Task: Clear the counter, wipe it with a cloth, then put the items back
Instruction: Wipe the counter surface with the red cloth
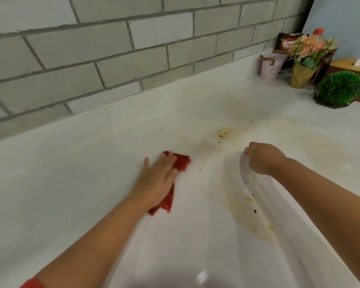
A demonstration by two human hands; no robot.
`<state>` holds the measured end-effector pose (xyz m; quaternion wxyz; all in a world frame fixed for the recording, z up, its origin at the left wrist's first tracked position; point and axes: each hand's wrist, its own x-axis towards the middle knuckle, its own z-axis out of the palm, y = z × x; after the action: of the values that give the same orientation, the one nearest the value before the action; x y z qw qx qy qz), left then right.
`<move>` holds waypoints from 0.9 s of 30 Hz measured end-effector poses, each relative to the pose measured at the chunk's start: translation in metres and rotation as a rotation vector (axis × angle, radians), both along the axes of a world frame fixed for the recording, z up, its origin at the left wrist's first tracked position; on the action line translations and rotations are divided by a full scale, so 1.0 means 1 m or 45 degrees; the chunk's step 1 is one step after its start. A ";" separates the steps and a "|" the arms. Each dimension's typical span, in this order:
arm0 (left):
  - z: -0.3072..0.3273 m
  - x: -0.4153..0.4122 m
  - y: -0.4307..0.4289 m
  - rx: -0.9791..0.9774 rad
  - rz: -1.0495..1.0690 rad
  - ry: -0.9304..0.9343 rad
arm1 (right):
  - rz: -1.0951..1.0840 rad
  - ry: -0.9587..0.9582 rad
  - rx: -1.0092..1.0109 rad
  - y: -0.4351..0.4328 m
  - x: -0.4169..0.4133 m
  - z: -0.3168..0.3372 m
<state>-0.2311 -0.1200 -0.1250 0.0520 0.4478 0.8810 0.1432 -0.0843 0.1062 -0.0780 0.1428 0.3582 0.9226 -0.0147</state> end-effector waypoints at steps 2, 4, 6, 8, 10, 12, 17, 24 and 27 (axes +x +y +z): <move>0.000 -0.046 0.005 -0.002 0.199 -0.029 | 0.002 -0.013 -0.001 -0.001 -0.001 -0.002; 0.000 -0.090 0.013 -0.010 0.331 -0.019 | -0.011 -0.021 0.021 -0.002 -0.001 -0.005; 0.001 -0.118 0.023 -0.028 0.386 -0.008 | -0.006 -0.021 0.045 -0.002 0.000 -0.008; 0.003 -0.134 0.035 -0.034 0.436 0.016 | 0.018 0.003 0.046 -0.001 0.000 -0.011; 0.003 -0.142 0.045 -0.074 0.482 0.064 | 0.024 0.043 0.038 0.000 -0.001 -0.011; 0.001 -0.141 0.054 -0.134 0.495 0.099 | 0.021 0.069 0.042 -0.001 -0.001 -0.012; 0.001 -0.127 0.078 -0.147 0.392 0.093 | -0.002 0.060 0.072 -0.009 -0.007 -0.013; 0.001 -0.052 0.035 -0.052 -0.085 0.045 | 0.023 0.078 0.093 -0.002 -0.007 -0.013; -0.001 -0.081 0.005 0.020 0.122 0.039 | 0.016 0.058 0.096 0.000 -0.006 -0.012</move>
<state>-0.3116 -0.1153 -0.1256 0.0282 0.4075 0.9011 0.1455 -0.0900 0.1059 -0.0904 0.1081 0.3572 0.9277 0.0129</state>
